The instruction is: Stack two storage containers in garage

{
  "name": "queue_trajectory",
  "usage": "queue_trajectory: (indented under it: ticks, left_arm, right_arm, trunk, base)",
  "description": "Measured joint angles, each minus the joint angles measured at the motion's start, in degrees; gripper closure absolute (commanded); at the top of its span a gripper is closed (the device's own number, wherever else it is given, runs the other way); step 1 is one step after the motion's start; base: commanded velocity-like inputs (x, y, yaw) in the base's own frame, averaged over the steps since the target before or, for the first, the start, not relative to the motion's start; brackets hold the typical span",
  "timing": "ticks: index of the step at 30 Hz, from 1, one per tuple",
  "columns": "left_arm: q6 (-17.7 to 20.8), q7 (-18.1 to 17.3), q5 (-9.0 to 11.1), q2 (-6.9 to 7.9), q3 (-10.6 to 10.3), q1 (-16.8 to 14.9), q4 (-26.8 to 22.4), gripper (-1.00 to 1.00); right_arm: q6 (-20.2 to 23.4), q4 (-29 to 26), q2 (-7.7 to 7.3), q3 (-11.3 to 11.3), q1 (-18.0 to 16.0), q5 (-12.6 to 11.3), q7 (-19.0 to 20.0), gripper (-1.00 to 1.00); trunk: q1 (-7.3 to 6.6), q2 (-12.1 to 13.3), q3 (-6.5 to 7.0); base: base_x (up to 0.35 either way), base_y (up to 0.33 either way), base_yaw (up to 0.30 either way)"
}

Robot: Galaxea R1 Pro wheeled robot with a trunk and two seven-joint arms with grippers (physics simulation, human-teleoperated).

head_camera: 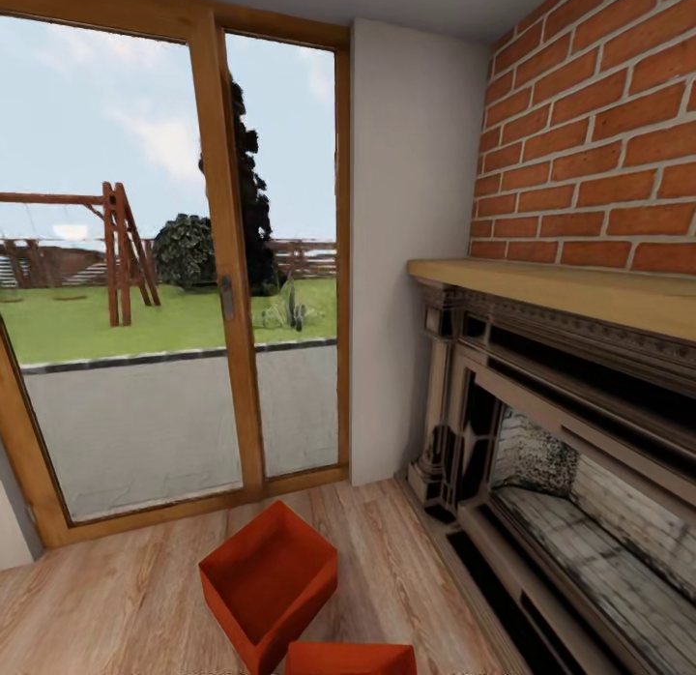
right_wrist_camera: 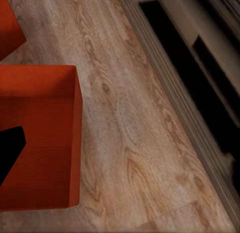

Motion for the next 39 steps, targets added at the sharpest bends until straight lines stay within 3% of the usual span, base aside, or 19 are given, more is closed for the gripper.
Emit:
queue_trajectory:
  ticks: [39]
  left_arm:
    - [-0.1, -0.1, -0.2, -0.51, -0.2, 0.0, 0.0, -1.0]
  right_arm:
    - [0.0, 0.1, -0.09, -0.1, 0.0, 0.0, -0.4, -1.0]
  trunk:
    - [0.0, 0.0, -3.62]
  base:
    - [0.0, 0.0, 0.043]
